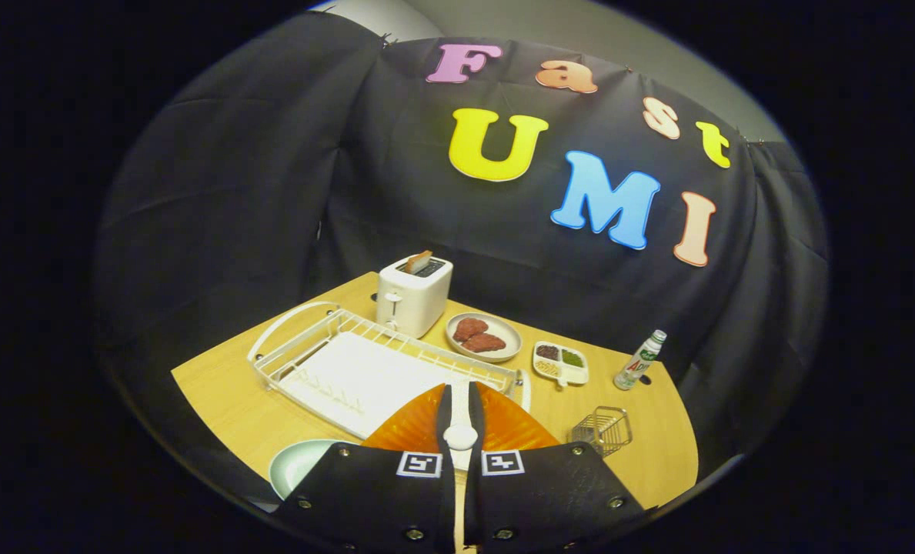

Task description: Take the plate from the dish rack, then take the spoon from the basket and place it into the plate.

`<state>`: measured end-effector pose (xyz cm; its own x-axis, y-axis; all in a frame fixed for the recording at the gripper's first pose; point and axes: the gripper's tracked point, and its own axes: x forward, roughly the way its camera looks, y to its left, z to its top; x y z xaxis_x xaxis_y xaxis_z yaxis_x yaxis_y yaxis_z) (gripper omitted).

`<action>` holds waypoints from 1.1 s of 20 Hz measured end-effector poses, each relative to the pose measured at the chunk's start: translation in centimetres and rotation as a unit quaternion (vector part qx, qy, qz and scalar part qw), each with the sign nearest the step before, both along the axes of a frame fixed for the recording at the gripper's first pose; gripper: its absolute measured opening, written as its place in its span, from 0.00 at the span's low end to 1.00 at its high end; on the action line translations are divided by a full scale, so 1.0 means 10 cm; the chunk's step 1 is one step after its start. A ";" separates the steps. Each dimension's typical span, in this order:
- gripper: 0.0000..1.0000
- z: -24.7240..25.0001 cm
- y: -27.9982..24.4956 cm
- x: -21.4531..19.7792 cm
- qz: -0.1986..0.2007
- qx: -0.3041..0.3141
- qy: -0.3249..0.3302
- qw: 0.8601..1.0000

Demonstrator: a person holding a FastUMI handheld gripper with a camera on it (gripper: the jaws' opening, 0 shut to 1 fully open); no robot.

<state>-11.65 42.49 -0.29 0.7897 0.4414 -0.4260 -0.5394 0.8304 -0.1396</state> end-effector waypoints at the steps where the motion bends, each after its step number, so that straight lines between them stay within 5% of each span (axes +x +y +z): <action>1: 0.05 -0.08 0.06 -0.09 0.010 0.002 0.009 1.000; 16: 0.05 -0.91 0.72 -0.65 0.127 0.051 0.115 0.984; 22: 0.22 -0.88 0.59 -0.57 0.137 0.028 0.092 0.986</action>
<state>-17.35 48.37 -9.12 0.5485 0.6549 -0.5199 -0.7571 0.6529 0.0236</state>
